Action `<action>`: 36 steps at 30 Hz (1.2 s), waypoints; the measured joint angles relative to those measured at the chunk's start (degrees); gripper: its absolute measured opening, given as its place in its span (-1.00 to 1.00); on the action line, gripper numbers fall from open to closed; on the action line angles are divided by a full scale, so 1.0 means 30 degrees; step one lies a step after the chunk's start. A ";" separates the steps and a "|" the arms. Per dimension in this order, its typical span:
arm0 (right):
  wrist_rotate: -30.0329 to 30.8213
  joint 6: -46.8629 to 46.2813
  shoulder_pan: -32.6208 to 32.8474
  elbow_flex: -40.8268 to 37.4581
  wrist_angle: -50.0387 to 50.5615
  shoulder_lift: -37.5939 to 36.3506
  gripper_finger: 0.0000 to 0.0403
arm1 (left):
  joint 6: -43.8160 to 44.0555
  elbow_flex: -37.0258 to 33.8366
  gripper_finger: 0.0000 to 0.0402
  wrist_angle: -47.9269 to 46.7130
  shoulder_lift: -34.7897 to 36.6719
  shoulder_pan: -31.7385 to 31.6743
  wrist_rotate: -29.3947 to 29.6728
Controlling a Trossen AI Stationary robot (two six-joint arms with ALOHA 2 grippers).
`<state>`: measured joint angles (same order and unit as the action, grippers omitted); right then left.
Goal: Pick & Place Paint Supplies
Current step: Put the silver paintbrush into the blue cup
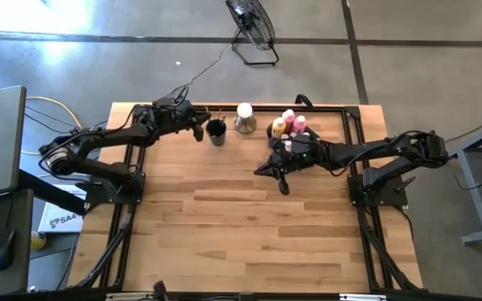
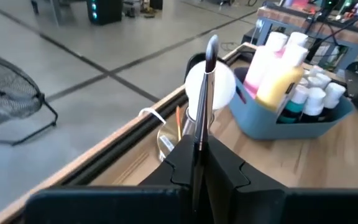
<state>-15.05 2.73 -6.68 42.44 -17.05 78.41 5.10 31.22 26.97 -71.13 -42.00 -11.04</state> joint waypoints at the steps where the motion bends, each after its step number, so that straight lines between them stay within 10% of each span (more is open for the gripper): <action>1: -0.0007 -0.0014 0.0003 0.0000 -0.0057 0.0000 -0.98 | 0.0167 0.0000 -0.92 0.0186 -0.0290 0.0000 -0.0001; 36: 0.0043 -0.0433 -0.0022 0.0000 -0.0238 -0.0153 -0.97 | 0.0829 0.0000 -0.39 0.2746 -0.1370 -0.0412 0.0260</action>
<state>-14.92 1.43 -6.74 42.44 -17.76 77.95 7.59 31.22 35.21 -75.24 -43.24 -10.26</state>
